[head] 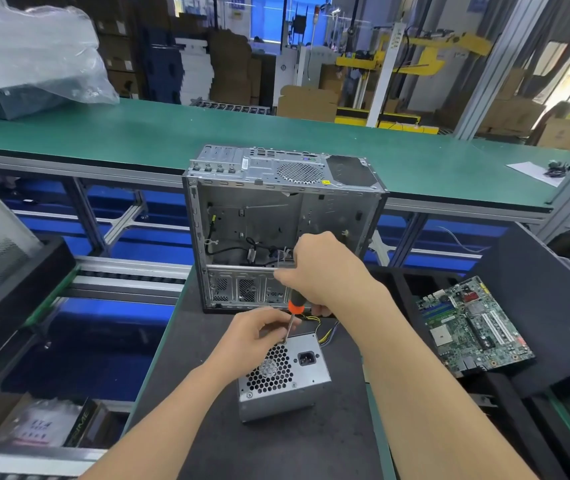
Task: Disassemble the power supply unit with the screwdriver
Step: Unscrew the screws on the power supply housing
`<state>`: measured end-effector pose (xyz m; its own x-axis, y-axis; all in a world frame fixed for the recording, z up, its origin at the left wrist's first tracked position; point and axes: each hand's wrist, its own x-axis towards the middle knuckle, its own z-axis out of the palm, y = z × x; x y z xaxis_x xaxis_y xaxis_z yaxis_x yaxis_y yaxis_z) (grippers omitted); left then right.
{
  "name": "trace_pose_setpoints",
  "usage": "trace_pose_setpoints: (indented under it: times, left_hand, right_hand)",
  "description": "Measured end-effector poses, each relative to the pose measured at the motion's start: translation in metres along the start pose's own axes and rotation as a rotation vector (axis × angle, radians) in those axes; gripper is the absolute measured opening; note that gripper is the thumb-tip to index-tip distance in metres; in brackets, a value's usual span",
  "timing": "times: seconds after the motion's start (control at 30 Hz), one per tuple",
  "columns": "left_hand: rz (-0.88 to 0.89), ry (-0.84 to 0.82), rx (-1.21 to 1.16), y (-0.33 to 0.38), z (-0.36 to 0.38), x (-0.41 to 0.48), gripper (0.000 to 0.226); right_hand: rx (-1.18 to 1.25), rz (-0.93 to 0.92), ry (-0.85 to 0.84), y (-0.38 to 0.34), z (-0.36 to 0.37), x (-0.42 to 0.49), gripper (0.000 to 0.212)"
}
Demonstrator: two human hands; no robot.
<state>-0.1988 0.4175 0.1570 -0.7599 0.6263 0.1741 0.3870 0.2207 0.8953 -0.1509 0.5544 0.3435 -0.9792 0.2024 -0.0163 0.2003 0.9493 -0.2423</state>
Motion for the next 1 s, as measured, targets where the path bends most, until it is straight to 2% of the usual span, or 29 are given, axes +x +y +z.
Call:
trace_pose_setpoints:
  times: [0.1,0.27,0.57,0.77,1.0]
  left_hand:
    - [-0.009,0.0,0.137,-0.002,-0.008,0.001,0.042]
    - [-0.01,-0.092,0.228,-0.002,-0.008,0.003,0.028]
    - [0.029,-0.142,0.312,-0.004,-0.005,0.008,0.014]
    - [0.007,-0.284,0.479,0.001,-0.005,0.012,0.005]
    - [-0.046,-0.288,0.542,0.005,-0.001,0.014,0.015]
  right_hand:
    - [-0.052,-0.117,-0.037,0.003,-0.004,0.0,0.008]
    - [-0.094,-0.258,-0.207,0.003,-0.013,-0.005,0.024]
    - [-0.062,-0.292,-0.173,0.008,-0.025,-0.008,0.02]
    - [-0.073,-0.272,-0.162,0.013,-0.03,-0.008,0.021]
    - [-0.051,-0.263,-0.167,0.015,-0.028,-0.008,0.022]
